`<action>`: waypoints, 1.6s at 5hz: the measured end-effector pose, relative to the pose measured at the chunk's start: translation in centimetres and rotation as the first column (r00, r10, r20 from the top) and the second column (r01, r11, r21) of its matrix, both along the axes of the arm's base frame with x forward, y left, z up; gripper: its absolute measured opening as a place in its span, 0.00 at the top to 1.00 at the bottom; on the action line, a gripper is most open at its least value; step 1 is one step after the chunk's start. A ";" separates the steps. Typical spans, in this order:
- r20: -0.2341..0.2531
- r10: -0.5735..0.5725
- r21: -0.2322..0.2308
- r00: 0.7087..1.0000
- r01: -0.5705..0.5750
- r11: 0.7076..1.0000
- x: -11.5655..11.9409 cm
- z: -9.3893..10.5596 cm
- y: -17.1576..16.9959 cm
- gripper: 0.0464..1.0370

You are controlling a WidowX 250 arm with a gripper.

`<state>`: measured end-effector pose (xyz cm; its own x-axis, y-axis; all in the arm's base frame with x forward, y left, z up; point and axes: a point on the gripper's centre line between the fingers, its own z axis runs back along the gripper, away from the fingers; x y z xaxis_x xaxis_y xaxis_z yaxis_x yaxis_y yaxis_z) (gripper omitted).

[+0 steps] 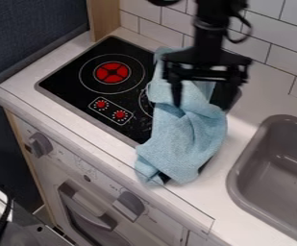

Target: Unfold the cloth from top right to bottom left

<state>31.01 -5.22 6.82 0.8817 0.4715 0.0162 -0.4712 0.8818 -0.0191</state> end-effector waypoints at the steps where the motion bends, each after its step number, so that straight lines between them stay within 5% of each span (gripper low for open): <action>1: -0.008 -0.013 -0.011 1.000 0.013 1.000 1.3 -1.6 -1.6 0.04; 3: -0.056 0.027 -0.004 0.998 -0.027 1.000 1.1 -3.7 -1.7 0.09; 5: -0.081 0.063 0.041 0.995 -0.060 0.997 0.3 -4.3 -0.8 0.69; 6: -0.067 0.072 0.058 0.995 -0.068 0.996 0.3 -3.3 -0.5 0.90; 8: 0.017 0.112 0.042 0.994 -0.112 0.993 -0.3 1.2 3.0 0.99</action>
<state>30.67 -2.19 7.99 0.8229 0.5658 0.0508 -0.5670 0.8237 0.0100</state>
